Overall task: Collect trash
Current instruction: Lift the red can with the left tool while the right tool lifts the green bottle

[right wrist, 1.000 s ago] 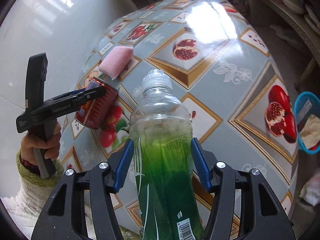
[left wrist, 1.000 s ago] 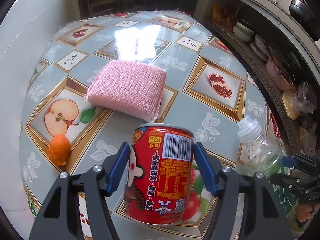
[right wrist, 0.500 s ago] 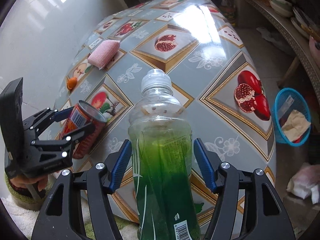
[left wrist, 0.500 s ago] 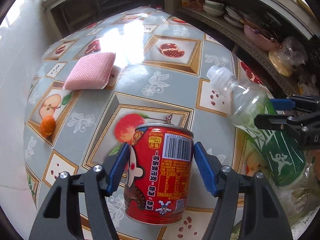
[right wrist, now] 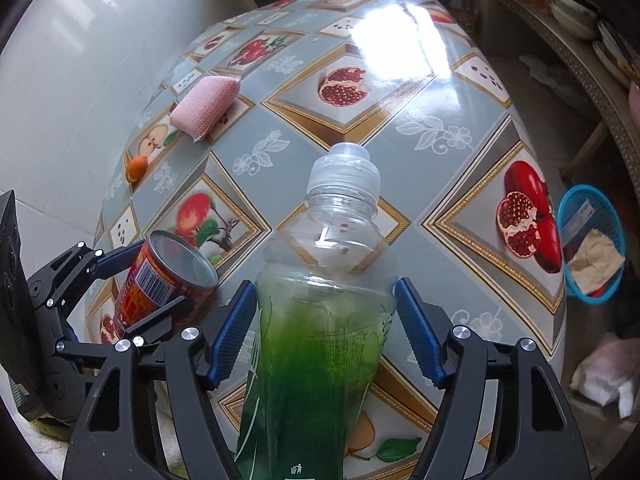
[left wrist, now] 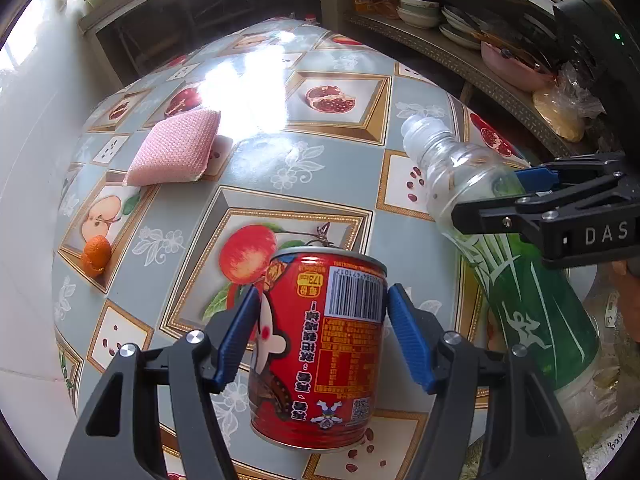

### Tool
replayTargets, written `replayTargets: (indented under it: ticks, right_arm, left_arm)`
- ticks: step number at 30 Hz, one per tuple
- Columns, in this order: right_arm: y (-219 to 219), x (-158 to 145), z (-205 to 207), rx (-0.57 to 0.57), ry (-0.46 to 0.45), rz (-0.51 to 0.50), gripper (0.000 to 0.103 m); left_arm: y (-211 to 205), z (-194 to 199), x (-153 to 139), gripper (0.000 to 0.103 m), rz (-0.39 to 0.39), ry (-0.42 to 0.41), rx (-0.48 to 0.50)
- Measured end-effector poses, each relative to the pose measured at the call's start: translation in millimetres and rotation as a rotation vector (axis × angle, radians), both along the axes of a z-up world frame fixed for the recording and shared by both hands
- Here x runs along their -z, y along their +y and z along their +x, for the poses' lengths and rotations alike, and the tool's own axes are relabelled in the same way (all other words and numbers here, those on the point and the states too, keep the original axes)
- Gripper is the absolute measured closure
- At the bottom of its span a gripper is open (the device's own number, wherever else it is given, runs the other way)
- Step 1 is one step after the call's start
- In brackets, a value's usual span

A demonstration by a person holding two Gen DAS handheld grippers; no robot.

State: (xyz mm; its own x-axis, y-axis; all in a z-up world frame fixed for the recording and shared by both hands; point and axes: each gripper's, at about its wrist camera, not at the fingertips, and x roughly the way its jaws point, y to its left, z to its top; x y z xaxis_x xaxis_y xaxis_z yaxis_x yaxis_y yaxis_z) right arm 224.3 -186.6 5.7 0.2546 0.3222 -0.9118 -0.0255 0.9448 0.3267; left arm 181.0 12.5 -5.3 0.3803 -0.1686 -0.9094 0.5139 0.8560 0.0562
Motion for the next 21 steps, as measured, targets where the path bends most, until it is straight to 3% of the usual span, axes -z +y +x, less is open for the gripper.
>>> replayTargets:
  ticks: [14,21]
  right_arm:
    - [-3.5,3.5,1.2,0.017,0.013,0.041,0.034]
    - [-8.4,11.6,2.8,0.046,0.046,0.116,0.036]
  left_arm:
    - [-1.4,-2.4,0.1,0.039,0.008,-0.009,0.007]
    - [-2.0,-2.8,0.0,0.039,0.000,-0.007,0.008]
